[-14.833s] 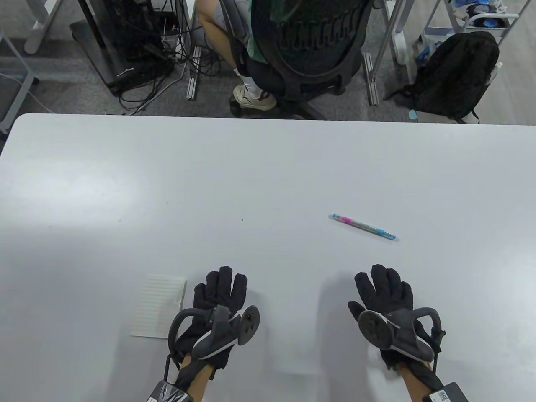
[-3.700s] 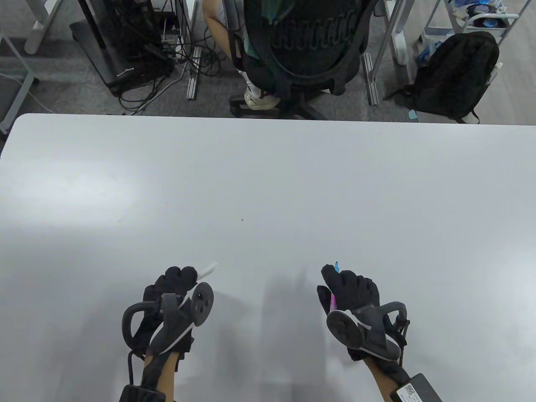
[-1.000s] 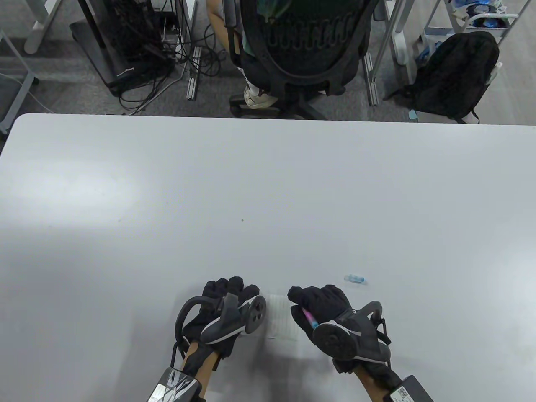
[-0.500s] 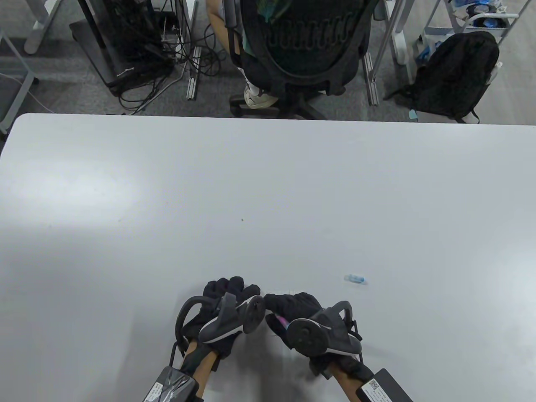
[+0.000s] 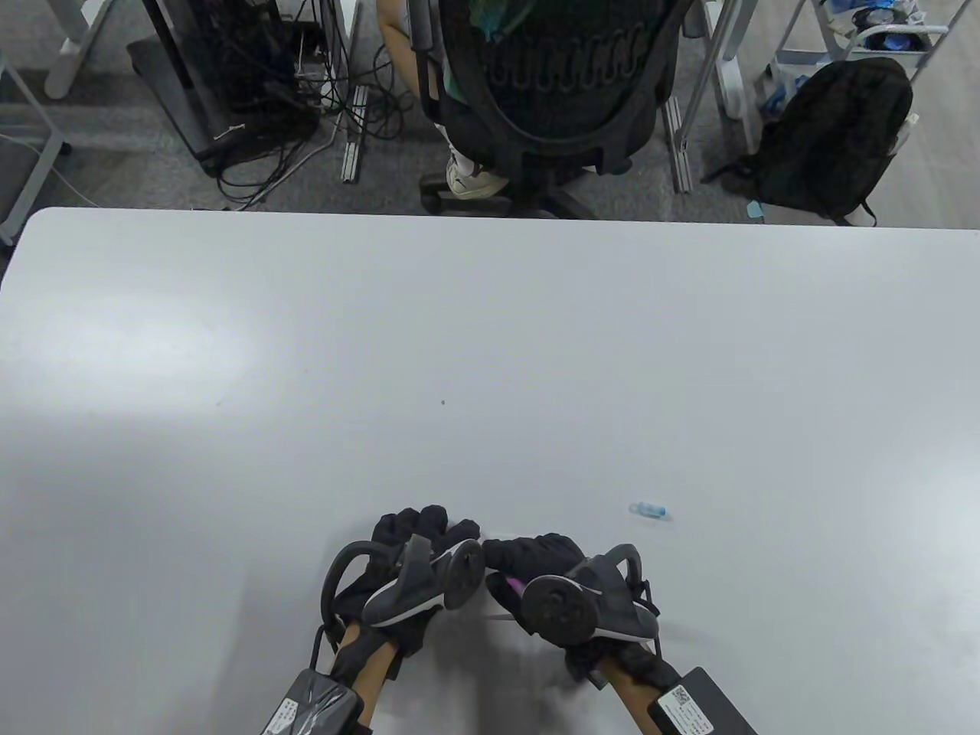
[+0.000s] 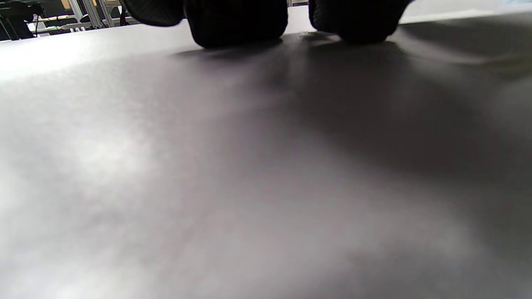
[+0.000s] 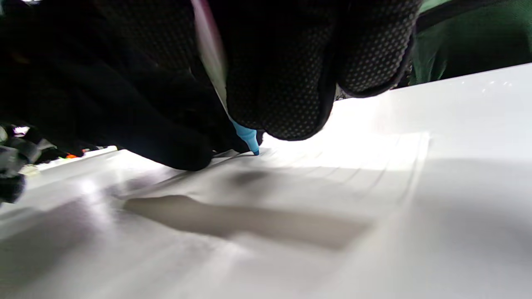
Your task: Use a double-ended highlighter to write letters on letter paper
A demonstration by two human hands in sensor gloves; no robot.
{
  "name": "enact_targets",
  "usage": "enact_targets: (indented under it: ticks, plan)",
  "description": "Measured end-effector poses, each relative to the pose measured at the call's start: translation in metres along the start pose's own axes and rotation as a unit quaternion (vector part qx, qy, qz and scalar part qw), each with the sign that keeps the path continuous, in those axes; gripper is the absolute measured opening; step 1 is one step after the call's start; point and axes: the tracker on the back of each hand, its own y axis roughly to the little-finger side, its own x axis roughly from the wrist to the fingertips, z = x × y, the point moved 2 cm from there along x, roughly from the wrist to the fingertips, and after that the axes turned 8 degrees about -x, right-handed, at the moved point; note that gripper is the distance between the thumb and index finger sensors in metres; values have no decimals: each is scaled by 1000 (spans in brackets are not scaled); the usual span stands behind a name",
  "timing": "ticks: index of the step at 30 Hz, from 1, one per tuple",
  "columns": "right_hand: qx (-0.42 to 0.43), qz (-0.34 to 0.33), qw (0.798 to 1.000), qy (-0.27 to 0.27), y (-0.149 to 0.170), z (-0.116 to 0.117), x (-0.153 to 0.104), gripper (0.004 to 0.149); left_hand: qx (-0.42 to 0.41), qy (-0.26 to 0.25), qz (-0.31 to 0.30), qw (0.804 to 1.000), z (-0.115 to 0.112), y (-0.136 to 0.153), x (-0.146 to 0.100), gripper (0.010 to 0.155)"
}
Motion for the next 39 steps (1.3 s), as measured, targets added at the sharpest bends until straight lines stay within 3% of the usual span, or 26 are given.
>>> enact_targets:
  ticks: [12, 19, 26, 39]
  plan:
    - [78, -55, 994, -59, -7, 1, -6, 46, -10, 4, 0, 1000, 0, 1, 1, 51]
    - [25, 1, 1000, 12, 5, -6, -1, 47, -7, 4, 0, 1000, 0, 1, 1, 51]
    - [-5, 1, 1000, -3, 5, 1, 4, 48, -8, 4, -1, 1000, 0, 1, 1, 51]
    - [63, -26, 997, -46, 5, -8, -9, 47, -6, 4, 0, 1000, 0, 1, 0, 51]
